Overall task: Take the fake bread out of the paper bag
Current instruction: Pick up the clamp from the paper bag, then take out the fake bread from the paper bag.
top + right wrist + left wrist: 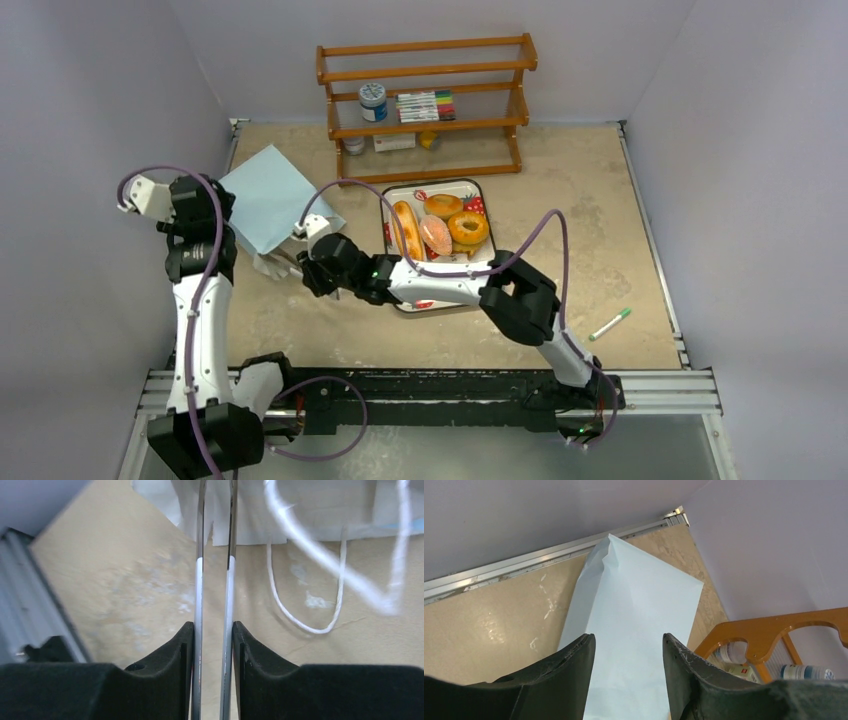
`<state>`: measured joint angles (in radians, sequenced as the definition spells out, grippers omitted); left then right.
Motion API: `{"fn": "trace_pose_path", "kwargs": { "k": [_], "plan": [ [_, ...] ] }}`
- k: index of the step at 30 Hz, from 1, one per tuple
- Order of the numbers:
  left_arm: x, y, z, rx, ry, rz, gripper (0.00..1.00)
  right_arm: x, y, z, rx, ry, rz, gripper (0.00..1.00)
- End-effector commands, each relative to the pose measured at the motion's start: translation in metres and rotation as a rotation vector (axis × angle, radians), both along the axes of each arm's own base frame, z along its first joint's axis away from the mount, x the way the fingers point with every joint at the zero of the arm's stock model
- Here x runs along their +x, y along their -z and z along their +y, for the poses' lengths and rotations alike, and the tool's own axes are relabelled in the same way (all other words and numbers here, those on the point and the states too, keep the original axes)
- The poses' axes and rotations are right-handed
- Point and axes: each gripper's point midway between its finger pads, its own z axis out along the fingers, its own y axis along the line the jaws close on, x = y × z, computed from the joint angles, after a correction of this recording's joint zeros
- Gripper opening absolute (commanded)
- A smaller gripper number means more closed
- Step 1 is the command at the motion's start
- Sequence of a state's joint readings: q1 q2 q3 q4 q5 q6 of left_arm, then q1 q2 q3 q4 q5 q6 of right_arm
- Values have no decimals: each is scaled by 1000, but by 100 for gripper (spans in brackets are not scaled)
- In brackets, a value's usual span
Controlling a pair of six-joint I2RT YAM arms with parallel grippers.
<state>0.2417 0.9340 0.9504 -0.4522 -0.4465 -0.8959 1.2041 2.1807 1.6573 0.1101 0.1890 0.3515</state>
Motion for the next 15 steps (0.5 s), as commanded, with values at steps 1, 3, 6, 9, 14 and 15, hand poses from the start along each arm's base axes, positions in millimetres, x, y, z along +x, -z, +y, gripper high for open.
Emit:
{"fn": "trace_pose_path", "kwargs": {
  "k": [1,3,6,9,14,15],
  "plan": [
    [15,-32,13,50,-36,-38,52,-12,-64,15,240,-13,115,33],
    [22,-32,16,46,-51,-40,53,-9,-69,14,282,-8,167,33],
    [35,-27,23,41,-67,-40,53,2,-78,10,341,18,222,32],
    [49,-22,31,55,-72,-3,54,13,-82,9,363,49,250,32],
    [81,-8,42,92,-44,80,55,29,-77,5,393,109,313,32],
    [86,-6,46,95,-47,89,55,31,-77,5,406,117,329,32]
  ]
}}
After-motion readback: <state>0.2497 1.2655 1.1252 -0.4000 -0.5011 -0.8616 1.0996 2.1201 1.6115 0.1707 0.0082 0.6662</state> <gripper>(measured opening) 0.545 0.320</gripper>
